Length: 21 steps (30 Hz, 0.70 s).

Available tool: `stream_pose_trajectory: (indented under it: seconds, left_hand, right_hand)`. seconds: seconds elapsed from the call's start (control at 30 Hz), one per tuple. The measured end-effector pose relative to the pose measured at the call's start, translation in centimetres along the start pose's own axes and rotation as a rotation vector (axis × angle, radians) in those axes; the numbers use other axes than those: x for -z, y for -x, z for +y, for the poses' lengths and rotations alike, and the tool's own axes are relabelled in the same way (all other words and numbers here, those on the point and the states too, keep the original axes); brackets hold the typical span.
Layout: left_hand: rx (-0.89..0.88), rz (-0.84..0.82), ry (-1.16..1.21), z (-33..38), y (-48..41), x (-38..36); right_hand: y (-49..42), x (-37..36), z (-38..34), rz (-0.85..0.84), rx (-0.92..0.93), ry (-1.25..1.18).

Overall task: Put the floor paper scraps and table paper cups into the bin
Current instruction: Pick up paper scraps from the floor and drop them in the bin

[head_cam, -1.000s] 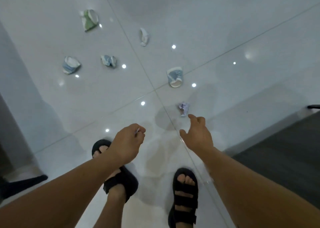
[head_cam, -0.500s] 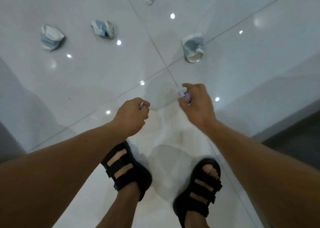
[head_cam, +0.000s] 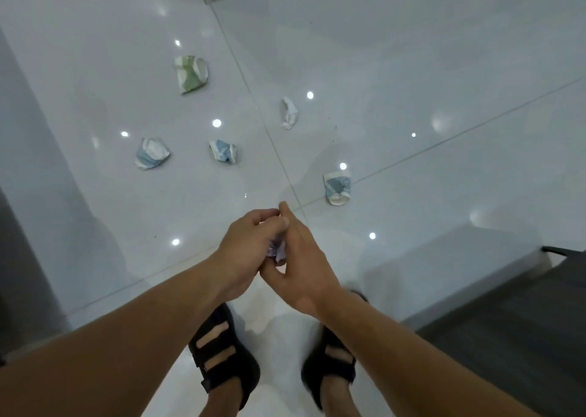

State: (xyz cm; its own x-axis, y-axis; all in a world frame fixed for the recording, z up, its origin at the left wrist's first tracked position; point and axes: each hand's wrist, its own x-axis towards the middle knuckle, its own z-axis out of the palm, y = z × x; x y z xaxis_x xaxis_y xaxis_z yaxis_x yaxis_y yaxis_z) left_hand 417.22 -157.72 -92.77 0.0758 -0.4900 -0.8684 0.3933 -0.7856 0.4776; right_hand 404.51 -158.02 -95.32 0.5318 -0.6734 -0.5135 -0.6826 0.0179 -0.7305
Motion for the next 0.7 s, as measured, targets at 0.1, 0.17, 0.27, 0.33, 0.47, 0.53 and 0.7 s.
stream_pose_trajectory:
  seconds: [0.1, 0.17, 0.27, 0.33, 0.47, 0.53, 0.7]
  left_hand:
    - [-0.001, 0.091, -0.080, -1.0, -2.2, 0.7]
    - [0.000, 0.156, -0.195, -2.5, -4.0, 1.8]
    - [-0.061, 0.203, -0.542, -5.5, -6.4, 3.6]
    - [-0.090, 0.193, -0.771, -7.6, -7.6, 4.6]
    - [-0.114, 0.170, -0.948, -10.6, -9.0, 6.0]
    - [-0.128, 0.155, -0.976, -11.1, -9.5, 6.6]
    - [-0.151, 0.141, -1.030, -9.8, -9.3, 7.1]
  right_hand:
    - [-1.4, 0.6, 2.5, -0.040, -0.006, -0.075]
    - [-3.5, 1.5, 5.5, -0.002, 0.011, 0.077]
    - [-7.8, 3.7, 11.0, 0.112, -0.135, 0.426]
    - [-10.3, 5.0, 14.1, 0.145, -0.307, 0.541]
    - [-13.9, 5.1, 17.5, 0.151, -0.332, 0.629]
    - [-14.7, 3.8, 17.9, 0.161, -0.301, 0.611]
    - [-12.3, 0.5, 15.8, 0.093, -0.247, 0.526]
